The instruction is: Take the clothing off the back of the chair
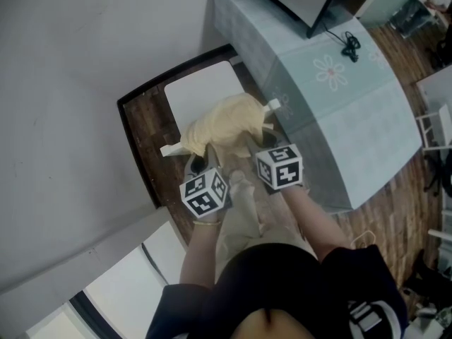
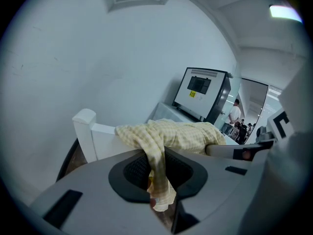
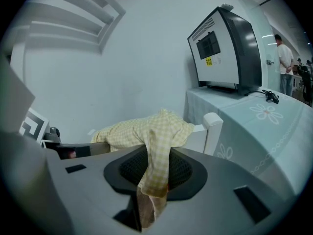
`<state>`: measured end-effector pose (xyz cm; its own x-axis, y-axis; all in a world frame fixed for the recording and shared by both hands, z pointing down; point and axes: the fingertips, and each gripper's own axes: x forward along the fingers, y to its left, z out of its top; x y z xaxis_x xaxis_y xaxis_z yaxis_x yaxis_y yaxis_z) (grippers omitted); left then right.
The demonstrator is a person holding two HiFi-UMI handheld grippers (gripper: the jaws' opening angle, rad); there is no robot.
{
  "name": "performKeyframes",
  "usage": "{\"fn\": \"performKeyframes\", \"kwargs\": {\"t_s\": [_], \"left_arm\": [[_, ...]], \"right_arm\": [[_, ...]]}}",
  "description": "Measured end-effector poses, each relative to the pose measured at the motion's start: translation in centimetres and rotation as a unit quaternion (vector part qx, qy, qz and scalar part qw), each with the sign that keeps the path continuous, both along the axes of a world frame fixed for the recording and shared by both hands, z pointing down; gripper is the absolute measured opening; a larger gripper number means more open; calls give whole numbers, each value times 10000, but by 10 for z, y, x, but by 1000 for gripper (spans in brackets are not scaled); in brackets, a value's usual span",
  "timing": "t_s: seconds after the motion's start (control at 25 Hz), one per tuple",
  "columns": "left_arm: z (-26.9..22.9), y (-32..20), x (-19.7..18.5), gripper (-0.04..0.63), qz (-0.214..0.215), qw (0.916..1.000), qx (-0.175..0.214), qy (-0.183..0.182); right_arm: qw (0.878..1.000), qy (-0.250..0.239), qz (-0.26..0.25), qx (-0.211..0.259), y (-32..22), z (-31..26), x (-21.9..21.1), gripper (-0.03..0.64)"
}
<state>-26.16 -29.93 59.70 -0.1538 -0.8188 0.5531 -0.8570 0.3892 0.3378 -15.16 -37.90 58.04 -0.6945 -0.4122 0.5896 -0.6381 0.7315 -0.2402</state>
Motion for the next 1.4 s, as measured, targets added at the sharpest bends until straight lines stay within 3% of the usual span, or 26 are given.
{"fn": "performKeyframes", "kwargs": {"t_s": [1.4], "left_arm": [[-68, 85, 77, 56, 387, 9980, 492, -99]], "right_arm": [[9985, -413, 215, 287, 92, -67, 81, 104]]}}
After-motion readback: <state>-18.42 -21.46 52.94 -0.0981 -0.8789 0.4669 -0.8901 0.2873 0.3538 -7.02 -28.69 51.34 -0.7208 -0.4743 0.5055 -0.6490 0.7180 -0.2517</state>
